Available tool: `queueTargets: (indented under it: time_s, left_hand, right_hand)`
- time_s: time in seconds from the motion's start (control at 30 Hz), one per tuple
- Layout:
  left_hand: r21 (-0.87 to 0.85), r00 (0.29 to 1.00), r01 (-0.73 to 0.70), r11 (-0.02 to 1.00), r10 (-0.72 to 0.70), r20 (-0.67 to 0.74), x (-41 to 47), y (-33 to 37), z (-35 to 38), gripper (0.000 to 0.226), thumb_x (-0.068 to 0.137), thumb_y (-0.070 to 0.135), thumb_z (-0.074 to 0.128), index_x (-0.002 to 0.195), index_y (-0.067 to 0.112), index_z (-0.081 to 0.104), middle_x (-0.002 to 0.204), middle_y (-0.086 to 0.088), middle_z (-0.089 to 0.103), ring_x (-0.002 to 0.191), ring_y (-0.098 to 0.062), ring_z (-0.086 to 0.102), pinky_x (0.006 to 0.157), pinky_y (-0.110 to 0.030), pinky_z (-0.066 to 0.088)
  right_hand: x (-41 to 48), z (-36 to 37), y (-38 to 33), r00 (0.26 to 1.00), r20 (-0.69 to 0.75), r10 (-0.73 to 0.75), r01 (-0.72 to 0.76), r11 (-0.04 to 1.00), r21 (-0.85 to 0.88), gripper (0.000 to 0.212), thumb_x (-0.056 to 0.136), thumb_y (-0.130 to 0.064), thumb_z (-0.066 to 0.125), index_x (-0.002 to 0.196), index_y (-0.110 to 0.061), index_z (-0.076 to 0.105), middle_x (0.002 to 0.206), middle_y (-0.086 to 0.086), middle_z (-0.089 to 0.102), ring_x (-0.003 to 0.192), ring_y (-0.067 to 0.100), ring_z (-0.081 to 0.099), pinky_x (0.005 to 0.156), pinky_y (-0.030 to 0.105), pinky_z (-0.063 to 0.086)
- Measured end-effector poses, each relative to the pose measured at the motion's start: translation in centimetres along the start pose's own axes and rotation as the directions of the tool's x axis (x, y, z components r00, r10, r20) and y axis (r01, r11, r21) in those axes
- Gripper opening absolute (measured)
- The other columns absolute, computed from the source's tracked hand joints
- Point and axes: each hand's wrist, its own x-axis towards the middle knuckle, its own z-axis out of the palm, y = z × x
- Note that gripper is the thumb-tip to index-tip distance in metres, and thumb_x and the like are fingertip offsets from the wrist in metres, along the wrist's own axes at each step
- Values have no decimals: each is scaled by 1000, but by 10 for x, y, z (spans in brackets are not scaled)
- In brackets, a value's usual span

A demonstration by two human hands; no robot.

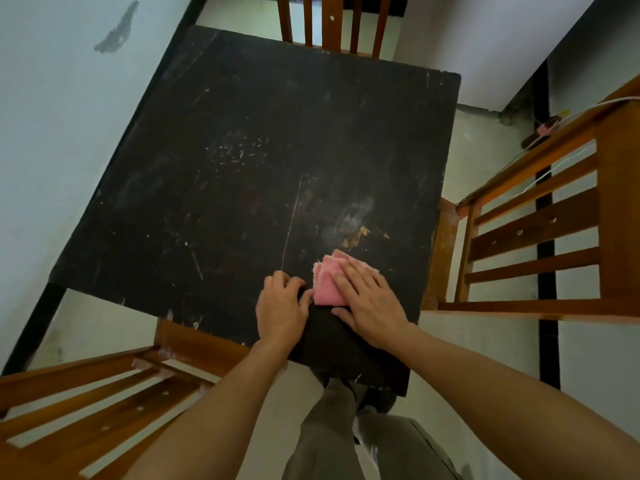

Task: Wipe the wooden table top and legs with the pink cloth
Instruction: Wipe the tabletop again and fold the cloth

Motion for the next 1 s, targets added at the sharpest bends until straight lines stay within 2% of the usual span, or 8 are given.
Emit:
queueTargets:
  time_s: [0.17,0.3,0.5,0.67,0.8,0.87,0.93,1.0]
  left_hand:
    - [160,998,-26,987,17,55,-19,-15,-19,38,94,42,51,127,24,51,125,-1,45,108,-14,44,92,-30,44]
    - [187,998,-49,981,42,41,-33,-10,-38,36,97,42,47,128,24,50,130,0,46,114,-14,45,97,-29,42]
    - [207,935,-354,912,353,42,-25,38,-76,34,98,40,43,125,21,54,128,-1,49,112,-14,47,96,-28,42]
    - [230,750,-653,722,658,64,-29,104,-88,31,97,38,44,119,20,57,121,-1,53,109,-16,51,94,-32,44]
    - [169,533,-841,515,842,84,-61,159,-85,28,97,36,44,115,20,58,116,1,55,107,-16,52,95,-33,42]
    - [151,411,-906,395,907,95,-83,190,-79,27,97,37,42,113,21,57,115,1,56,106,-17,54,94,-33,44]
    - [144,292,-951,275,950,113,-109,224,-71,28,98,38,40,111,21,58,115,0,57,107,-19,55,94,-35,45]
    - [123,178,-979,162,975,132,-142,258,-63,32,99,38,37,115,19,56,116,0,56,108,-19,53,94,-35,43]
  right_hand:
    - [2,-9,0,1000,7,-1,2,999,-38,59,96,-40,53,149,-25,32,158,5,27,141,27,31,106,43,36]
    - [-23,-30,-1,999,49,-4,4,1000,5,53,97,-32,54,146,-29,36,156,1,31,138,23,35,107,42,34]
    - [-105,-53,-3,970,-98,224,-217,973,77,44,86,-29,71,128,-27,58,131,-2,62,118,21,60,95,39,49]
    - [-190,-55,-6,809,-287,513,-479,858,184,44,83,-35,71,124,-20,63,114,1,70,94,18,70,79,31,56]
    - [-269,-55,-15,650,-276,708,-679,704,207,43,97,-46,44,132,-24,58,121,-2,67,101,17,66,82,33,56]
    - [-312,-55,-19,550,-308,776,-755,620,213,41,97,-44,43,131,-27,58,119,-5,68,98,18,66,76,33,55]
    - [-357,-62,-26,451,-314,835,-828,523,201,36,96,-39,45,128,-30,60,115,-7,68,92,16,67,69,32,54]
    - [-405,-65,-34,327,-343,880,-888,411,206,30,90,-29,65,120,-28,66,106,-5,71,80,18,69,61,31,54]
